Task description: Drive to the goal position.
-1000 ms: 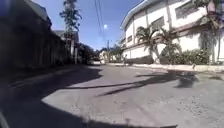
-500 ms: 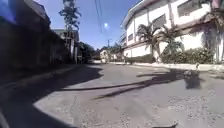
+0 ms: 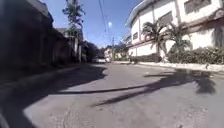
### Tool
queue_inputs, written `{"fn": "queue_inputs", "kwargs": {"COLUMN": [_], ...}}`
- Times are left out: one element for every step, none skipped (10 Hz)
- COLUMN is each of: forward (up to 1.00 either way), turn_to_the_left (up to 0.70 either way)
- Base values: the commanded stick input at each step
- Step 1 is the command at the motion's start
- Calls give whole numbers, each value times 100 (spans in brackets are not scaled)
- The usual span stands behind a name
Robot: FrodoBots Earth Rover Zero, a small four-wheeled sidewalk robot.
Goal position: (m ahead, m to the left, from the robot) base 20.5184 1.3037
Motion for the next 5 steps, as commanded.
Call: {"fn": "queue_inputs", "kwargs": {"forward": [70, 70, 70, 70, 70], "turn_to_the_left": [0, 0, 0, 0, 0]}}
